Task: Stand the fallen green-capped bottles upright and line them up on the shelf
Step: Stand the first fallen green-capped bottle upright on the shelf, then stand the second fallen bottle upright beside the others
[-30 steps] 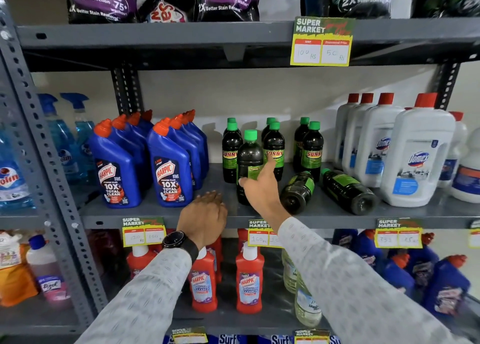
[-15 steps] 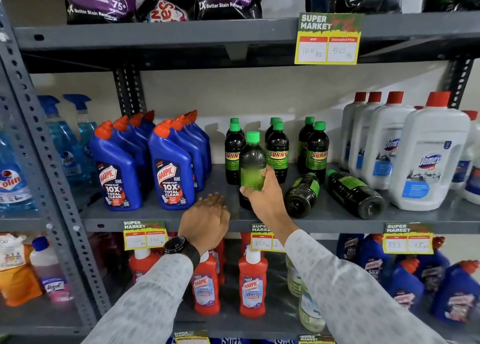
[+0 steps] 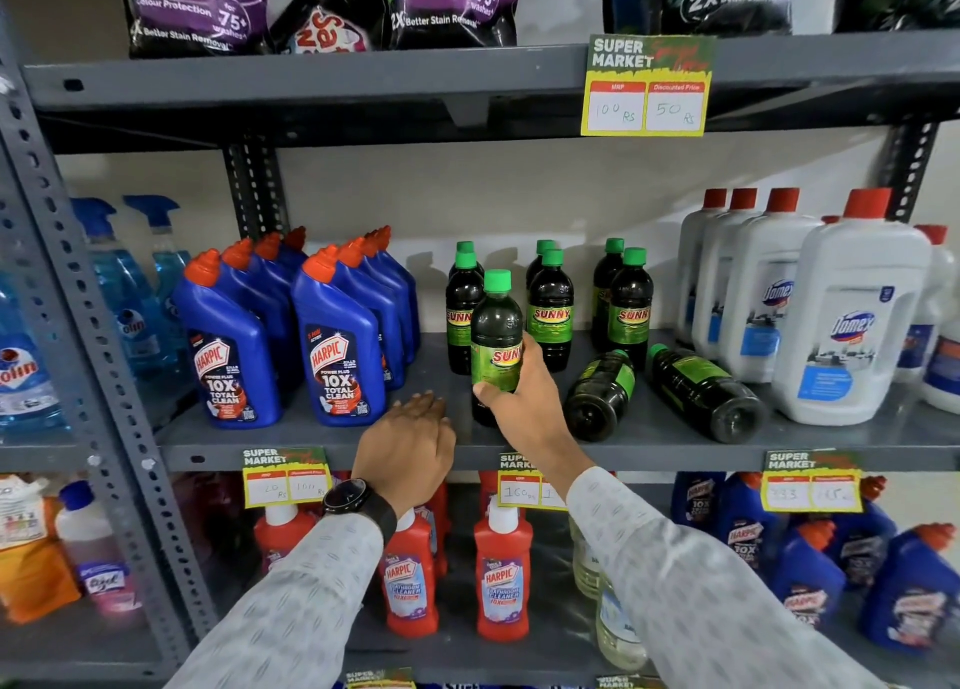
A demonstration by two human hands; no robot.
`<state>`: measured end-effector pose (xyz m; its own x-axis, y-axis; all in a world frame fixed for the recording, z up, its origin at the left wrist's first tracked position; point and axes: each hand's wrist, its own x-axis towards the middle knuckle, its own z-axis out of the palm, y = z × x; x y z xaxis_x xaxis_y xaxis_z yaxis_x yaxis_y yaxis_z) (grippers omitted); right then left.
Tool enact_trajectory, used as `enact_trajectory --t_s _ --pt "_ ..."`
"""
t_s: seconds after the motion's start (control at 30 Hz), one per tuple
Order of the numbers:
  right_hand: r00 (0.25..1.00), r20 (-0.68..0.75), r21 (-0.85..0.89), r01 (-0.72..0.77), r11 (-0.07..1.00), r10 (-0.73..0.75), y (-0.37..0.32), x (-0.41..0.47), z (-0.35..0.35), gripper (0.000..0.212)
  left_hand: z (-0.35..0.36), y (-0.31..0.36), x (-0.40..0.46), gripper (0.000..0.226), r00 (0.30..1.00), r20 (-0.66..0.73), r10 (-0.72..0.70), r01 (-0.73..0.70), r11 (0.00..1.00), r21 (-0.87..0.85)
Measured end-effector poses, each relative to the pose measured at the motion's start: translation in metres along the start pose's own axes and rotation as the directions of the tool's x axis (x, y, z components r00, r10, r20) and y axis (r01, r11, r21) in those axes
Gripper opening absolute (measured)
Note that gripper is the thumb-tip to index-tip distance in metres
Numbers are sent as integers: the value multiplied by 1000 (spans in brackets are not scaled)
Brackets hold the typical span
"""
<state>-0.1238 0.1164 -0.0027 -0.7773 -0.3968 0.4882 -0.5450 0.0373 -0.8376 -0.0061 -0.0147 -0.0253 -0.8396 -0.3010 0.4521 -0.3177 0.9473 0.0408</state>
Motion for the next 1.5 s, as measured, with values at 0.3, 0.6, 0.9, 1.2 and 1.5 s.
enact_trajectory --t_s 0.3,0.6,0.9,1.2,1.5 --pt "988 -154 -88 -24 996 10 0 -1 6 88 -4 2 0 56 1000 20 -2 3 1000 -2" --pt "996 -78 -125 21 992 -30 -20 -10 -5 106 -6 4 1 56 997 75 -21 23 999 -24" --pt "986 -163 -664 -74 744 -47 -49 28 -113 53 -10 15 28 54 961 274 -30 17 998 53" --pt "729 54 -226 -656 720 682 -13 38 -134 50 -2 13 29 62 966 255 -40 27 998 55" --pt "856 56 73 -516 853 513 -36 45 -141 59 2 9 30 65 966 254 -41 40 999 6"
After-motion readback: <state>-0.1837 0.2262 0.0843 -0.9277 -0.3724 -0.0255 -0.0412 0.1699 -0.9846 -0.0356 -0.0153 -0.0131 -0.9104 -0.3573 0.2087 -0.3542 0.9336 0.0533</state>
